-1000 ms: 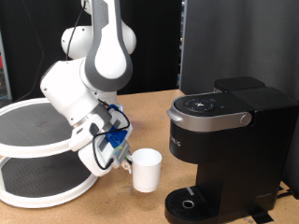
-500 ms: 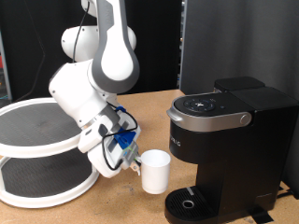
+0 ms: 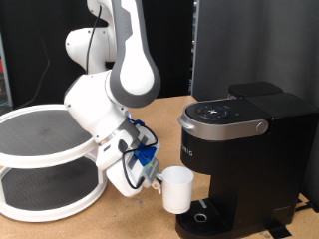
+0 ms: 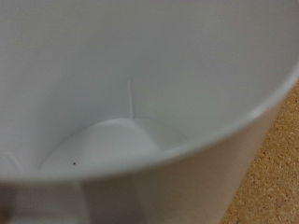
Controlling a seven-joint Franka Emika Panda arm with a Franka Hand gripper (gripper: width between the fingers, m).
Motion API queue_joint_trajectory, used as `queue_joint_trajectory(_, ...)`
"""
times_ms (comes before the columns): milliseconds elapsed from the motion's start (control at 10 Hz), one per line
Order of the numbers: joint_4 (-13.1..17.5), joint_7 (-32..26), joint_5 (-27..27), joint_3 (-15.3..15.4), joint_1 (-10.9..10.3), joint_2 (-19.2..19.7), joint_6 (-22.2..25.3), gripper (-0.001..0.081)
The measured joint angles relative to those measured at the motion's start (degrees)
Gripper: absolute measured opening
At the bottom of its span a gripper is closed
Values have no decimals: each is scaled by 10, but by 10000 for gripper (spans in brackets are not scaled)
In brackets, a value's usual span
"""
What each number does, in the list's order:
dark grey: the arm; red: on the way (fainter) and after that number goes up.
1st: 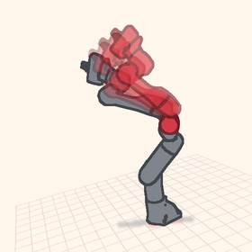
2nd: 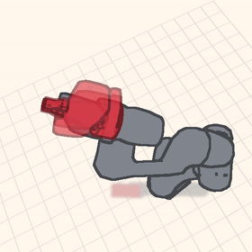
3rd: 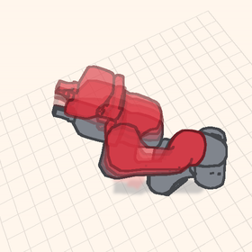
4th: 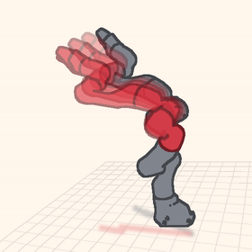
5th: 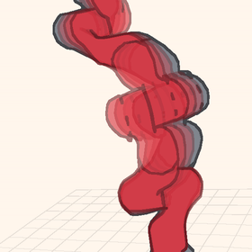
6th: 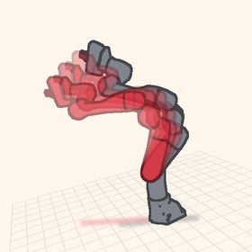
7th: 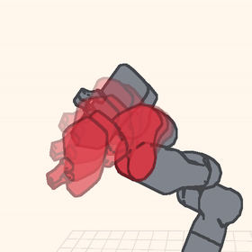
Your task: Make a cup of coffee with the keurig machine
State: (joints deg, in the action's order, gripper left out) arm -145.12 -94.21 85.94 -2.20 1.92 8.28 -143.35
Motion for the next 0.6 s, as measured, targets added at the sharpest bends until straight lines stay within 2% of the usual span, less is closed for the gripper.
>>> queue_joint_trajectory(600,10,-28,51,31,-7,13,-25,72)
